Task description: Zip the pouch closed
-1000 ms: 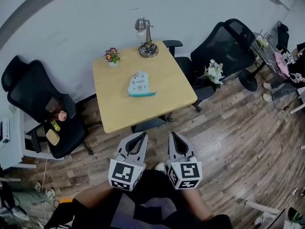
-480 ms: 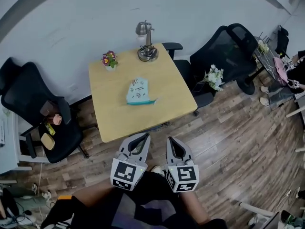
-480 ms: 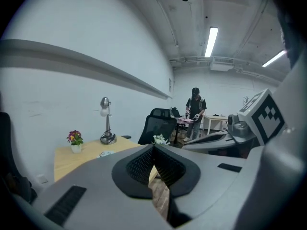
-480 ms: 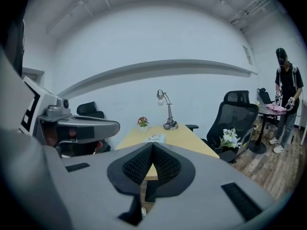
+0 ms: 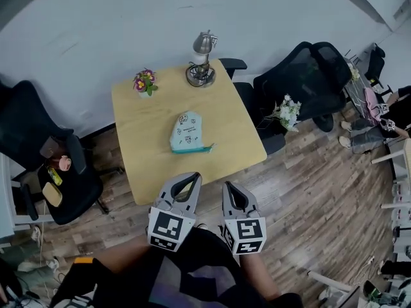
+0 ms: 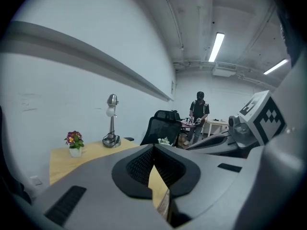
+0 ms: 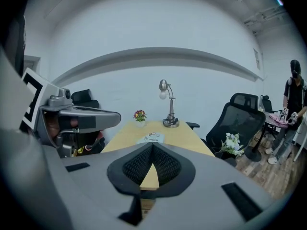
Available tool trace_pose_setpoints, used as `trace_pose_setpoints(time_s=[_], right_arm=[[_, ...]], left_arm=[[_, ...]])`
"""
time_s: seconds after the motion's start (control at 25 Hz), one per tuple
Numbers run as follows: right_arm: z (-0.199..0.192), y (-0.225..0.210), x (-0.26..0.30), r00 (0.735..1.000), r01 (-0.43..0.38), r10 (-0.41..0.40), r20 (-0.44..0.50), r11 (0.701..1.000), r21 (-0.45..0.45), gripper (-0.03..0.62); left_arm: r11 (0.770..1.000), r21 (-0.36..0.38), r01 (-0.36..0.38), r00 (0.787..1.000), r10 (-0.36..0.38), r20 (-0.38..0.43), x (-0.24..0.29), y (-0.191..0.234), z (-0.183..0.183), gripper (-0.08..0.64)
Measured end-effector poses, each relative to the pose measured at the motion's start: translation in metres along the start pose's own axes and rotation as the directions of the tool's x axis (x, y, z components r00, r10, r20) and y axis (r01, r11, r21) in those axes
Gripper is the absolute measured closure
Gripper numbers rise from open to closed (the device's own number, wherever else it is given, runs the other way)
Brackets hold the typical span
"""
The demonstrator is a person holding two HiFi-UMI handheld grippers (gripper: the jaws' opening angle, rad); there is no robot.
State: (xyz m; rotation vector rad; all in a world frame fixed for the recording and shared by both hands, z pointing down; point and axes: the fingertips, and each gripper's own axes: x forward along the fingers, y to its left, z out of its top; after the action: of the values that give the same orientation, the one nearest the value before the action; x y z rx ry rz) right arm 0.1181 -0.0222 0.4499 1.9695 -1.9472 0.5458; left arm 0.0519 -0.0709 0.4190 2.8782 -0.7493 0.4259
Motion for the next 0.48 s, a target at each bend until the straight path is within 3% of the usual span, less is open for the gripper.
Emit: trace_pose_setpoints(time_s=[0.48], right_arm=[[0.032,-0.001,0.049,0.992,0.102,-0.107,-0.069,0.992,-0.067,0.577]], left_arm=[[0.998,-0.031,0.054,0.998,-0.052,0.047,0.017,0.061,0.013,0.551]])
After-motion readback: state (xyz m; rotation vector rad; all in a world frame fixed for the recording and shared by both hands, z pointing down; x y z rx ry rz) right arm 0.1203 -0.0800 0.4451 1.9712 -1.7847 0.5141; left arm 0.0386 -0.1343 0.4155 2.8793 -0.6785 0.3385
